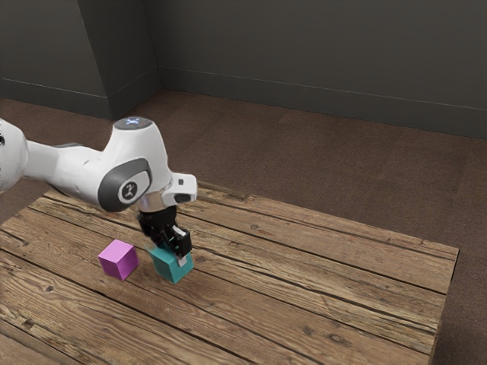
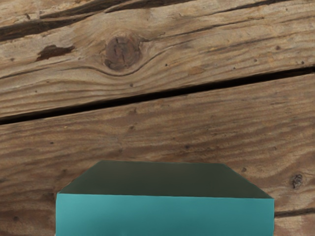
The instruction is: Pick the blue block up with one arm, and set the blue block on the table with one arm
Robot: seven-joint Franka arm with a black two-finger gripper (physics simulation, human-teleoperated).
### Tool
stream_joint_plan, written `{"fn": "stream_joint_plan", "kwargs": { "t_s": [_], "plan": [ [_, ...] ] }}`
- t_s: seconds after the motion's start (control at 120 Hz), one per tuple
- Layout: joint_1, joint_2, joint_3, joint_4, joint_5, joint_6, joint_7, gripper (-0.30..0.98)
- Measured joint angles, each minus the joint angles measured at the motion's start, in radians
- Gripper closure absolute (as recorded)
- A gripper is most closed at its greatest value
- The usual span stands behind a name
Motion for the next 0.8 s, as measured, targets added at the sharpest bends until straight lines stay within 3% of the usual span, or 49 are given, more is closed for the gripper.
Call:
{"fn": "stream_joint_plan", "kwargs": {
  "t_s": [0.15, 0.333, 0.433, 0.583, 0.8],
  "plan": [
    [-0.018, 0.004, 0.0, -0.001, -0.02, 0.0, -0.009, 0.16],
    [0.011, 0.001, 0.0, 0.022, -0.029, -0.003, -0.017, 0.08],
    [0.035, 0.013, 0.007, 0.22, -0.054, -0.081, -0.019, 0.06],
    [0.01, 0.014, 0.116, 0.459, -0.115, -0.283, -0.023, 0.04],
    [0.16, 0.009, 0.137, 0.66, -0.132, -0.526, -0.024, 0.03]
  ]
}}
